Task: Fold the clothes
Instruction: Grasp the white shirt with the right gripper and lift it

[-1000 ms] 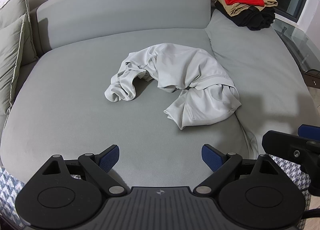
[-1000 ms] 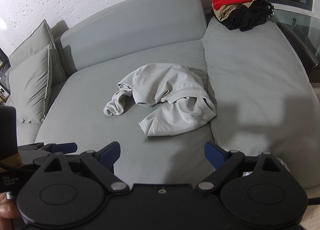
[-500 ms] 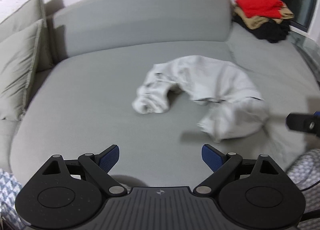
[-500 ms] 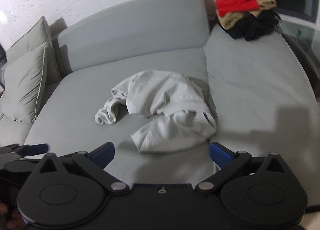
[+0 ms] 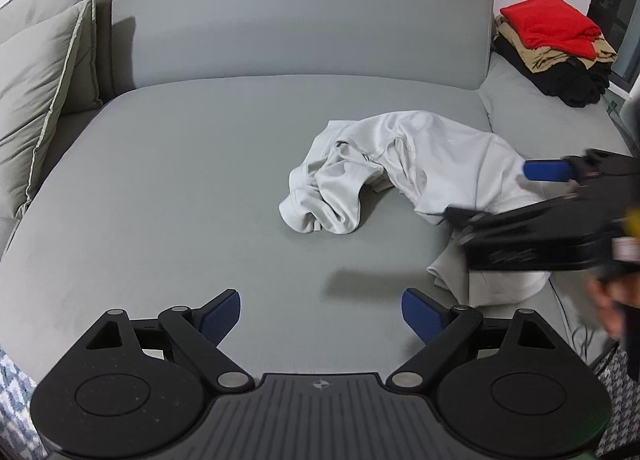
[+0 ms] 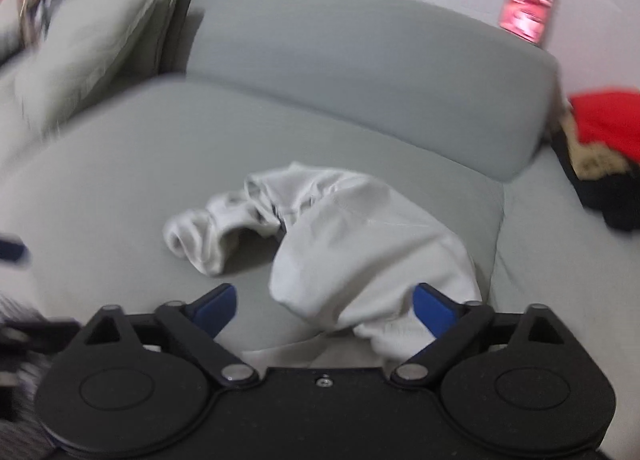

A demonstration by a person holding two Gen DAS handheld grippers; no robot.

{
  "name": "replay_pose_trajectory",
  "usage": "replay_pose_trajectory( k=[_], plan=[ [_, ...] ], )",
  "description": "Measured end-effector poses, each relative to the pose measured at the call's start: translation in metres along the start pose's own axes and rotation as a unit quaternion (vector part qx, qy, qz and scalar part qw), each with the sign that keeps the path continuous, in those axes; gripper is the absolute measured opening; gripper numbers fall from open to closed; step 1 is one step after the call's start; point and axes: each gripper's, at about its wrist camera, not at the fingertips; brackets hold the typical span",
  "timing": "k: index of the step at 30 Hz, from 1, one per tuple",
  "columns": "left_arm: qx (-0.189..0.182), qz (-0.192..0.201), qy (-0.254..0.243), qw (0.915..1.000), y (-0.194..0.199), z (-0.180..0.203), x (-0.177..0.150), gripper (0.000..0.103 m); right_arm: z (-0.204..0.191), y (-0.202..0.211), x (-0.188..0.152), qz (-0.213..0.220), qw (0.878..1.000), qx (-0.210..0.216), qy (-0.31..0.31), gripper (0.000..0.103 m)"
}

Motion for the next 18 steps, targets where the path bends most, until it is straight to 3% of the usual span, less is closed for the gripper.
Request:
replay_pose_trajectory(
  k=[5,7,8,9,10,12,14,16,18],
  plan=[
    [-0.009,-0.009,0.011,0.9999,-0.010,-0.007,-0.002,0.090,-0.025,-0.032,0.005,-0.020,0.994,-0.045,0.098,0.097],
    [-0.010,-0.013,0.011,0.9998,-0.013,-0.007,-0.003,0.090,-0.031,-0.040,0.009,-0.015,0.990,-0.070,0.122,0.083],
    [-0.011,-0.014,0.011,0.9998,-0.014,-0.006,-0.003,0.090,-0.025,-0.043,0.016,-0.023,0.992,-0.071,0.105,0.052],
    [-0.011,-0.015,0.010,0.9998,-0.014,-0.006,-0.004,0.090,-0.017,-0.045,0.024,-0.035,0.994,-0.066,0.080,0.013],
    [-0.011,-0.015,0.010,0.9998,-0.014,-0.006,-0.005,0.090,-0.008,-0.048,0.033,-0.048,0.995,-0.061,0.055,0.005],
    [-0.011,-0.014,0.010,0.9998,-0.013,-0.007,-0.006,0.090,0.017,-0.042,0.052,-0.054,0.998,-0.016,-0.033,0.005],
    [-0.012,-0.013,0.012,0.9998,-0.011,-0.009,-0.007,0.089,0.045,-0.021,0.076,-0.037,0.989,0.056,-0.131,0.005],
    [-0.015,-0.010,0.012,0.9998,-0.008,-0.011,-0.008,0.089,0.073,0.016,0.102,0.011,0.968,0.135,-0.213,0.004],
    [-0.017,0.001,0.011,0.9998,-0.002,-0.012,-0.007,0.089,0.100,0.065,0.125,0.078,0.936,0.207,-0.273,0.004]
  ],
)
Point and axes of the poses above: each gripper's, at about its wrist camera, not at the fingertips, and y roughly against the way its jaws point, z to its right, x to its top, and after that the axes turned 6 degrees about -z, right-handed
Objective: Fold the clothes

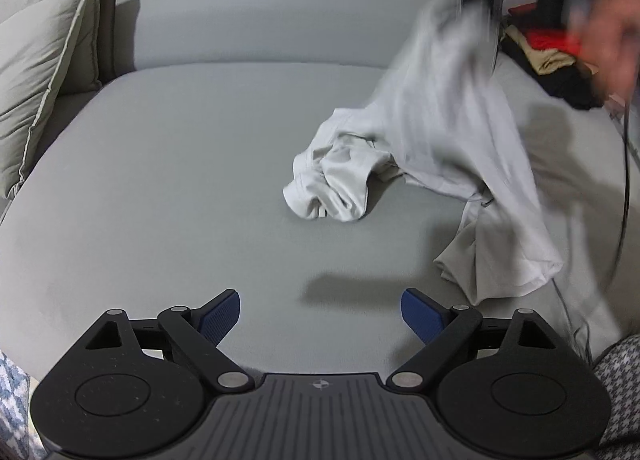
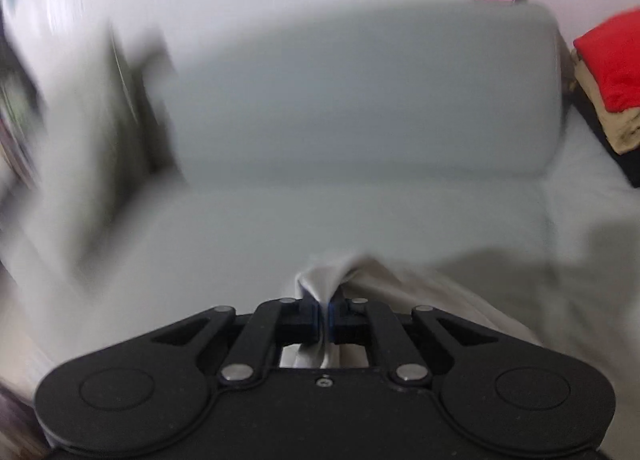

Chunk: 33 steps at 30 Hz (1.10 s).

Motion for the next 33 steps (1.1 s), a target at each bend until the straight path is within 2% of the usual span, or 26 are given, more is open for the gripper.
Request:
replay_pose_trajectory(
  k=[2,4,6,9,12,13,15,17,18,19,22,23,24,27,30,33],
  plan=[
    [0.002,0.015,-0.006,0.9999,0.009,0.000,0.000,0.089,-0.015,0.057,0.029,0.072,0.994,0.075,-0.032,0.004],
    [0.004,0.033,-0.014,0.9994,0.021,0.002,-0.001,0.089,-0.022,0.116,0.046,0.149,0.979,0.121,-0.068,0.004],
    [-0.003,0.049,-0.022,0.9985,0.034,0.001,-0.001,0.089,-0.021,0.168,0.052,0.213,0.962,0.131,-0.108,0.004],
    [-0.023,0.075,-0.033,0.9964,0.056,-0.002,-0.004,0.089,-0.002,0.228,0.036,0.276,0.944,0.102,-0.147,0.004],
    [-0.029,0.097,-0.050,0.9936,0.075,-0.005,-0.010,0.089,0.034,0.250,-0.001,0.256,0.951,0.069,-0.157,0.005],
    [-0.029,0.100,-0.057,0.9929,0.079,-0.004,-0.012,0.090,0.046,0.247,-0.018,0.233,0.959,0.054,-0.153,0.006],
    [-0.022,0.100,-0.069,0.9924,0.084,-0.001,-0.017,0.090,0.071,0.234,-0.054,0.169,0.976,0.012,-0.138,0.016],
    [-0.016,0.090,-0.083,0.9923,0.082,0.004,-0.023,0.090,0.095,0.204,-0.098,0.096,0.984,-0.049,-0.145,0.022],
    [-0.013,0.084,-0.090,0.9924,0.079,0.007,-0.027,0.090,0.109,0.192,-0.122,0.059,0.983,-0.082,-0.153,0.023],
    [-0.014,0.076,-0.094,0.9926,0.076,0.010,-0.031,0.090,0.122,0.187,-0.140,0.042,0.979,-0.112,-0.166,0.023],
    [-0.029,0.049,-0.100,0.9933,0.065,0.019,-0.039,0.090,0.159,0.178,-0.189,0.006,0.957,-0.196,-0.212,0.024],
    [-0.032,0.044,-0.103,0.9932,0.062,0.023,-0.038,0.090,0.164,0.179,-0.201,0.004,0.954,-0.204,-0.219,0.027],
    [-0.035,0.039,-0.105,0.9931,0.058,0.027,-0.037,0.090,0.165,0.179,-0.206,0.005,0.956,-0.195,-0.218,0.033],
    [-0.040,0.032,-0.102,0.9935,0.047,0.037,-0.030,0.090,0.156,0.171,-0.207,0.006,0.970,-0.152,-0.188,0.046],
    [-0.042,0.034,-0.091,0.9943,0.036,0.045,-0.018,0.089,0.139,0.143,-0.195,-0.003,0.985,-0.113,-0.130,0.050],
    [-0.049,0.042,-0.083,0.9945,0.029,0.046,-0.009,0.088,0.121,0.101,-0.178,-0.012,0.994,-0.090,-0.069,0.052]
  ],
)
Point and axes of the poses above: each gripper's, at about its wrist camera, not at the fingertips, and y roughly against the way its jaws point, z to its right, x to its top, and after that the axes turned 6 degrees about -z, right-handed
